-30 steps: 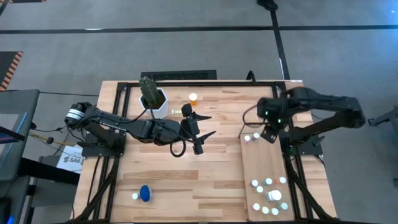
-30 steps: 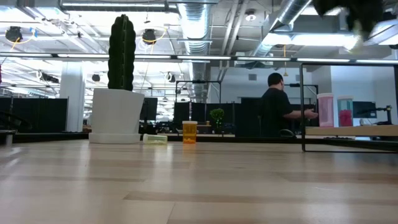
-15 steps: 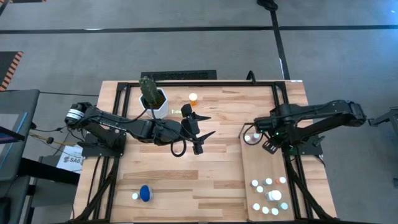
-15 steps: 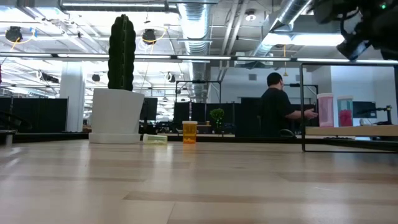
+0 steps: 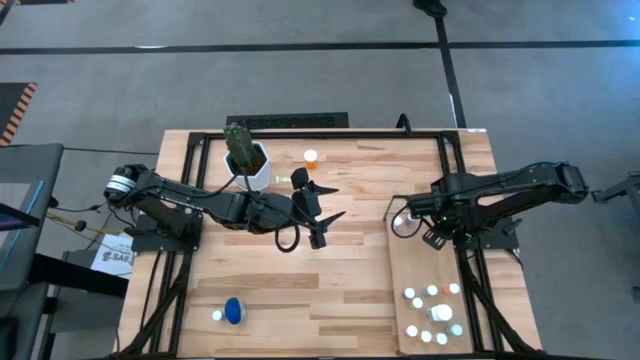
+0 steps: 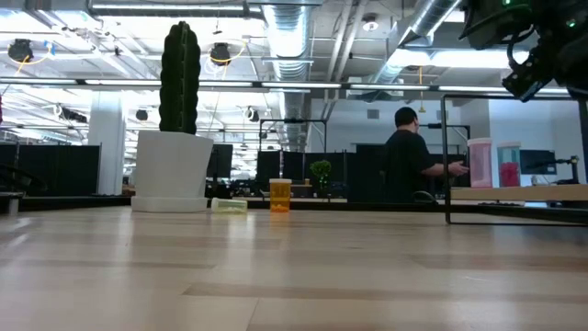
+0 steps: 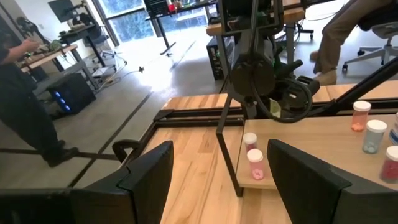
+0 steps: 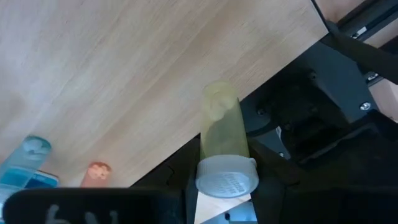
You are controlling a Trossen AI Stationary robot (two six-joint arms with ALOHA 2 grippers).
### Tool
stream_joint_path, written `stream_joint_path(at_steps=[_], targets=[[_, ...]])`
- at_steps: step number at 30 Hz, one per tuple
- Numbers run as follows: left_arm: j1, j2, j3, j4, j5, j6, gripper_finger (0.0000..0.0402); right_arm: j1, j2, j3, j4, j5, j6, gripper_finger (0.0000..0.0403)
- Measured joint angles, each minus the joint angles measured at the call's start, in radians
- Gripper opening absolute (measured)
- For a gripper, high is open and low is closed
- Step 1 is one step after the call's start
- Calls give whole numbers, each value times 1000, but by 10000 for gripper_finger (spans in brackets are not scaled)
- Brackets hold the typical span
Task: Pick and place medicine bottles onto shelf by color
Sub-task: Put the yellow pill bottle on the shelf
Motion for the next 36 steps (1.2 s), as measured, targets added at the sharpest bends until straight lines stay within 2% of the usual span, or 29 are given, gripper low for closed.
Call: stream_joint_path(at_steps=[4, 10, 13, 17, 24, 29, 36], targets=[[0, 0, 0, -1, 1, 0, 250, 18, 9, 19, -3, -4, -7, 130], [0, 0, 0, 0, 1, -1, 250, 67, 9, 128, -5, -12, 16, 130], [0, 0, 0, -1, 1, -16, 250, 104, 9, 167, -6, -17, 93, 130], [0, 0, 0, -14, 1, -30, 250, 179, 18, 171, -8, -84, 244, 130], [0, 0, 0, -28, 21, -45, 250, 353, 127, 171, 11, -188, 425, 130], [0, 0, 0, -55, 37, -45, 250, 430, 231, 172, 49, -239, 430, 130], [-1, 0, 0, -80, 37, -58, 249, 470, 326, 172, 128, -225, 340, 130]])
